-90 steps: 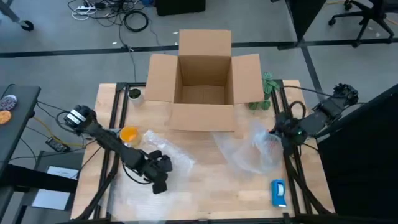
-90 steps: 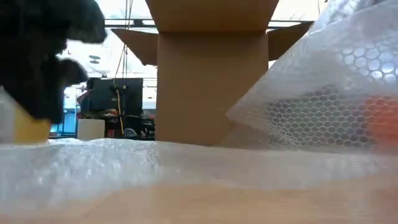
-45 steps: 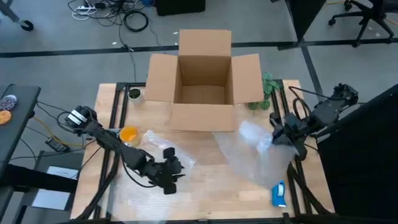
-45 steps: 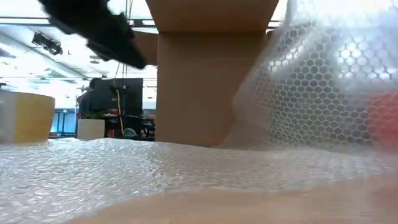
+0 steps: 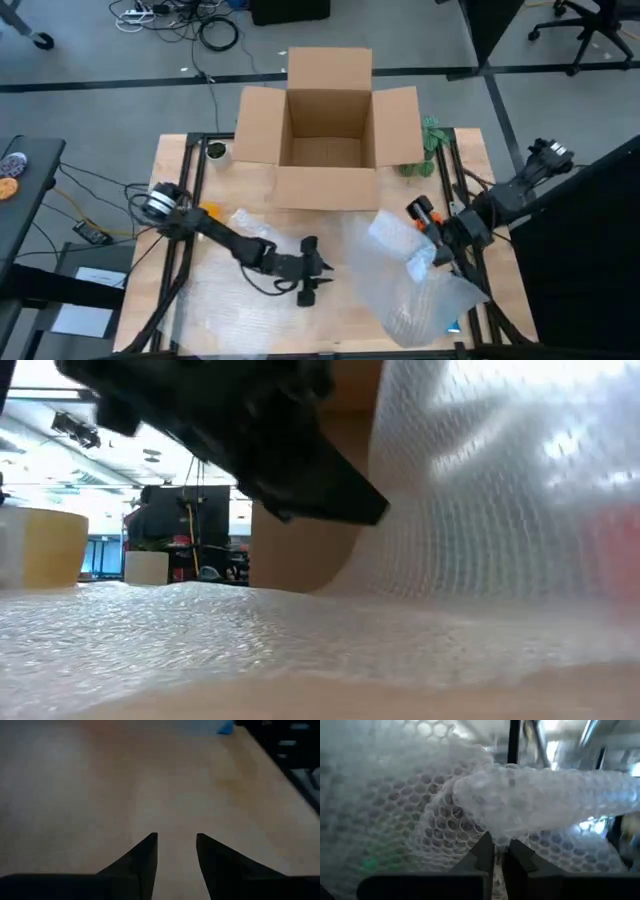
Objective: Wrap mug
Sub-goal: Wrap the orange mug with the bubble wrap
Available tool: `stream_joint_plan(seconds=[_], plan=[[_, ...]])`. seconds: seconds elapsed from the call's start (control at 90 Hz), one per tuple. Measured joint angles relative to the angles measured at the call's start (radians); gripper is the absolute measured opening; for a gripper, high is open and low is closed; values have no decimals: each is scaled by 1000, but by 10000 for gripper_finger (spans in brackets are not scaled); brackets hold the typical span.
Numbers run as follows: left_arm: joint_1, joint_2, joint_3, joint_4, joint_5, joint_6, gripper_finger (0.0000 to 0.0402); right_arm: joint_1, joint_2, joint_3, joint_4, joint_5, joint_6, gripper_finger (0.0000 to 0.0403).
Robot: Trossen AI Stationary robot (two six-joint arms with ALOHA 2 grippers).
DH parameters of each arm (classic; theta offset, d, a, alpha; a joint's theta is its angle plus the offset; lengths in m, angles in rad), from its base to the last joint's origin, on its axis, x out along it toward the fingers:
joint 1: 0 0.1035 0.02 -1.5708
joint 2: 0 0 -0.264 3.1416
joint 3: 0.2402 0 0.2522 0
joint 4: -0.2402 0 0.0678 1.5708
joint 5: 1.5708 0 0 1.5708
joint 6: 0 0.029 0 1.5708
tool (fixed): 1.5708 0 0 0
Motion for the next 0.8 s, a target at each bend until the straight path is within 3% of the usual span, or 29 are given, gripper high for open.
stream_joint_plan(seconds=[0.178, 0.333, 0.489, 0.644, 0.8], plan=[[92, 30, 5, 129, 124, 70, 121, -42, 60, 0, 279, 1, -104, 0], [166, 30, 116, 138, 218, 127, 121, -86, 86, 3, 453, 3, -107, 0], [180, 29, 272, 72, 290, 230, 121, -110, 86, 67, 442, -43, -112, 0], [183, 29, 451, 6, 286, 377, 121, -106, 94, 163, 352, -167, -112, 0], [220, 28, 629, -49, 275, 467, 121, -83, 115, 246, 252, -202, -94, 0]])
